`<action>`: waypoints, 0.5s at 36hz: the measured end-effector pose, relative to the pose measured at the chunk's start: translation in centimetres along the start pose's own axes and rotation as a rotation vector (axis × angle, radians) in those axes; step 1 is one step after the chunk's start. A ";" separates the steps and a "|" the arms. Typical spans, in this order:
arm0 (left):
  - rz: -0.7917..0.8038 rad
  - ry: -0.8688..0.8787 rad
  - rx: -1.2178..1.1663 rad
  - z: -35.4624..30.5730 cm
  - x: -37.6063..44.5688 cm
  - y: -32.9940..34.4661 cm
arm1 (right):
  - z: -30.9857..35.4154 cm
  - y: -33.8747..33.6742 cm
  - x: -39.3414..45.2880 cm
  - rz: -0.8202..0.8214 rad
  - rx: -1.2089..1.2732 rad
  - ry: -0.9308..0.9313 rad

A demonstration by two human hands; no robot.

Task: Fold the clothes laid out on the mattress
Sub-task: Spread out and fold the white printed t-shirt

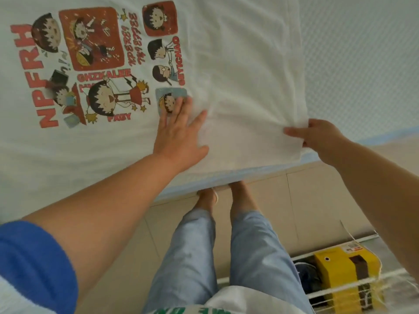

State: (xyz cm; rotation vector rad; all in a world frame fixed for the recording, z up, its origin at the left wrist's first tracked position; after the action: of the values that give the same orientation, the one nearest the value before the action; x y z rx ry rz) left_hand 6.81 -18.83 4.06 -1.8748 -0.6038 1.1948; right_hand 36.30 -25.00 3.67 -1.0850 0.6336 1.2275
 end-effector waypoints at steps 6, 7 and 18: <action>0.060 -0.140 0.060 3.8 -7.4 4.6 | -2.7 0.3 -0.6 -0.129 0.057 -0.034; 0.060 -0.165 0.064 4.4 -8.3 5.1 | -3.3 0.5 -0.6 -0.121 0.056 -0.041; -0.189 -0.460 -0.035 8.2 -13.1 5.1 | -7.1 1.0 -1.5 0.062 0.134 0.009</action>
State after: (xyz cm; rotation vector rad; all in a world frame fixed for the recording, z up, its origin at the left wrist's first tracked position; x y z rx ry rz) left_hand -6.42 -28.26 4.70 -1.5310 -1.0318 1.5033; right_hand 36.06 -32.07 1.87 -0.9658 0.7504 1.2166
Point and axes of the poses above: each hand's wrist, its own x-axis towards the middle knuckle, its own y-axis out of the palm, z = x × y, the point moved 3 cm from there along x, towards the middle knuckle, and after that the axes turned 1 degree about x, right-handed, at the moved point
